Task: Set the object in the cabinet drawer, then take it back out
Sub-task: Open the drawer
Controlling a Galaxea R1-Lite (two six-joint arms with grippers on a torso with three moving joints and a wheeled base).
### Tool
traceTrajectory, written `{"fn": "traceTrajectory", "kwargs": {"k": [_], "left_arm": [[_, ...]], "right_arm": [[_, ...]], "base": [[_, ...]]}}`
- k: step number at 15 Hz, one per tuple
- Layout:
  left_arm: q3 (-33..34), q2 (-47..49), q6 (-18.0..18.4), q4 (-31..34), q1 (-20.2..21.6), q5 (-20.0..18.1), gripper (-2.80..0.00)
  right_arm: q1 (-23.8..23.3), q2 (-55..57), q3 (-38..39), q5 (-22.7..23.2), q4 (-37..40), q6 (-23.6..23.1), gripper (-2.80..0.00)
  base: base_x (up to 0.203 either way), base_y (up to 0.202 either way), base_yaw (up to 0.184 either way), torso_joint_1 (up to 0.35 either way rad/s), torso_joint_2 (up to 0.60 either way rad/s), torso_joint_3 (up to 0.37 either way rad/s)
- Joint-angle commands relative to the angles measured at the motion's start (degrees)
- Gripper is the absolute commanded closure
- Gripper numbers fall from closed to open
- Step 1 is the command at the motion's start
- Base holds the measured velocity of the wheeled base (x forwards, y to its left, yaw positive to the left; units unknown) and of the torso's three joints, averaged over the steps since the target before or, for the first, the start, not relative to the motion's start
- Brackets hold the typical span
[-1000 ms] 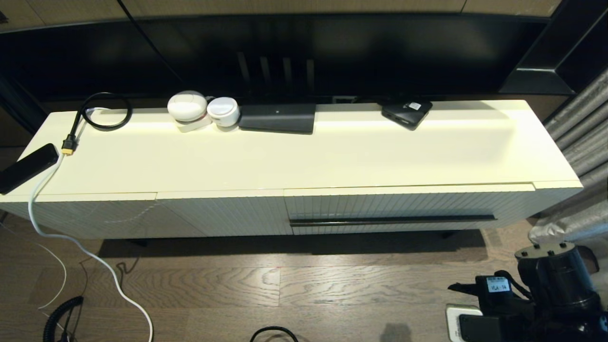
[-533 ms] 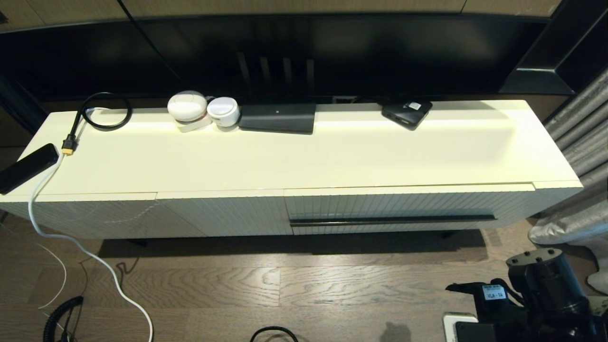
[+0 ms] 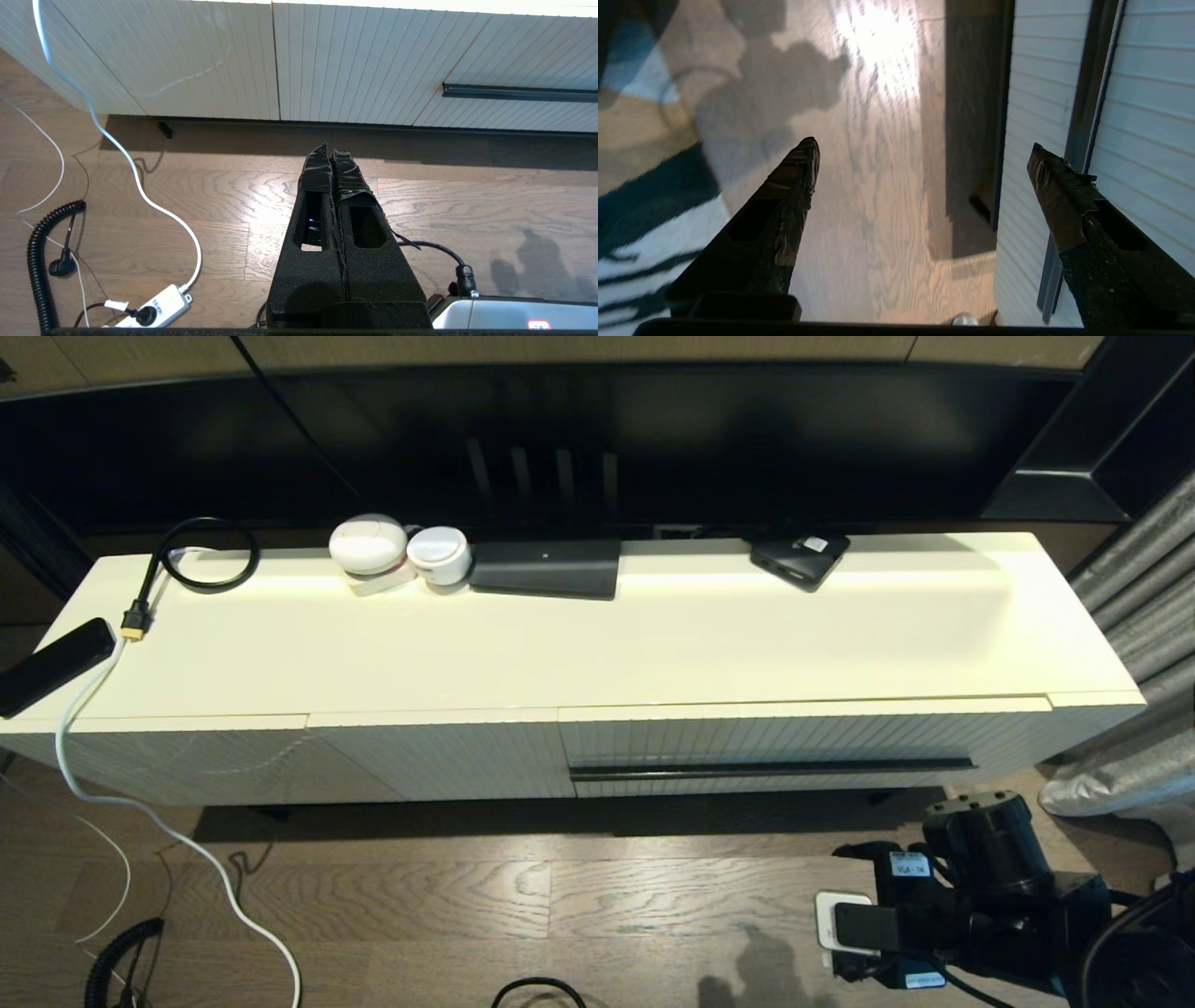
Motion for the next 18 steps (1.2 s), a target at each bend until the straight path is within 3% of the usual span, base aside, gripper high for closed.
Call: {"fn": "traceTrajectory", "kwargs": {"k": [1,18], "left_arm": [[0.1,0.0,-0.1,0.0,0.0,0.0,0.0],[0.0,0.0,-0.1,0.0,0.1,0.0,0.0]], "right_arm": [[-1.1,4.7,-1.8,1.1,-1.9,-0.4,-2.8],[-3.3,18.3,-6.4,2.9,-18.7,-1.3,-2.8]], "base": [[0.0,0.0,0.0,0.0,0.0,0.0],[0.0,0.0,0.0,0.0,0.0,0.0]]}}
